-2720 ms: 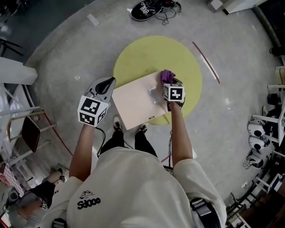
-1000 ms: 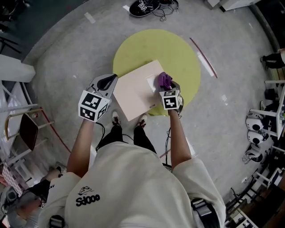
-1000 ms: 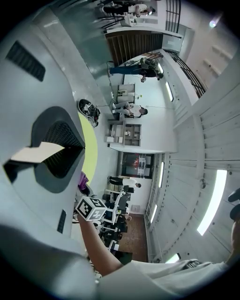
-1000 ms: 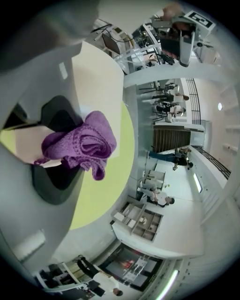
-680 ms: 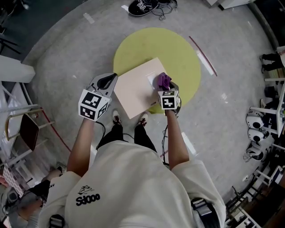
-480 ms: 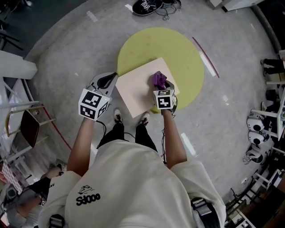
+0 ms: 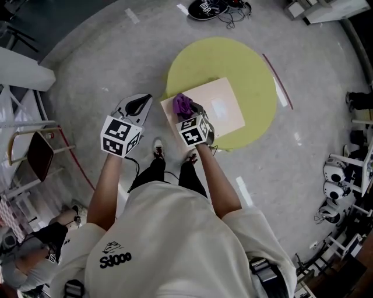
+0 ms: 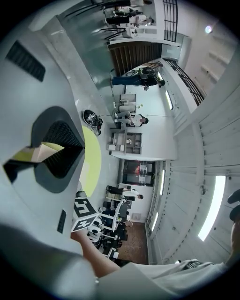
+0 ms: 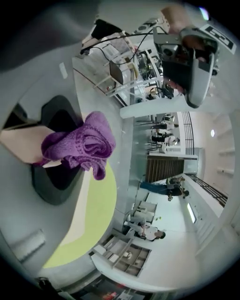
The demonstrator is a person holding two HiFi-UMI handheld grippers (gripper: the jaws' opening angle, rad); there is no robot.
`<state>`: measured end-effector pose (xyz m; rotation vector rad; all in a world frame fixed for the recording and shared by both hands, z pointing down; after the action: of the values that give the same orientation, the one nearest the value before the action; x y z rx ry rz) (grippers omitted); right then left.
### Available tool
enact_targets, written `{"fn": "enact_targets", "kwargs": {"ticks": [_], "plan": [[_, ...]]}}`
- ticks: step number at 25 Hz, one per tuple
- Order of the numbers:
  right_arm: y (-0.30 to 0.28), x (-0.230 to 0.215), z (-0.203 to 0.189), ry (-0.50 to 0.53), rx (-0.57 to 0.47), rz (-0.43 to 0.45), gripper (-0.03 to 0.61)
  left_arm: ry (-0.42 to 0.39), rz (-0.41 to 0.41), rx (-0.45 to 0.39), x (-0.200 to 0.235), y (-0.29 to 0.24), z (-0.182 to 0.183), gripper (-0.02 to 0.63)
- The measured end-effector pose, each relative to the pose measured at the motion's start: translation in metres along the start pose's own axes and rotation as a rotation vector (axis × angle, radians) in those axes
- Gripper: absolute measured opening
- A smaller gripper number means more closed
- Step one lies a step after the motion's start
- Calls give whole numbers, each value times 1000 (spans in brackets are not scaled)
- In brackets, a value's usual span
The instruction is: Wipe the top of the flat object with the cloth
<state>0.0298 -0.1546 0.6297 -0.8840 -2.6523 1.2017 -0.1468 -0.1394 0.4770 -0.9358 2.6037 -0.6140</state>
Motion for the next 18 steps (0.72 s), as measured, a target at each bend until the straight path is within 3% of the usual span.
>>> {"fn": "enact_targets", "kwargs": {"ticks": [6,11,14,18], "plan": [[-15,52,2,107,11,101,172,31,29,21,11,14,-17,6],[-3,48,-16,137,-25,155,172,79,43,32,13,17,-28,6],[15,25,-28,108,-40,111,172,70,25,29,8,9,-24,6],[47,-22,-50,27,-45,-12,172,51,-15,16,-2,-4,-14,6]]}}
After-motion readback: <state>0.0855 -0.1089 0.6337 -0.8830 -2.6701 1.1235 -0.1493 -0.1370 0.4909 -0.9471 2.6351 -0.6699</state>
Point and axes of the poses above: the fingertips, and each gripper's own axes: y backward along the fingers, x to its left, z out of its top, the point moved 8 cm from there along y, backward along the fingers, and after that the axes turned 13 degrees about -y, right-handed, at the moved point
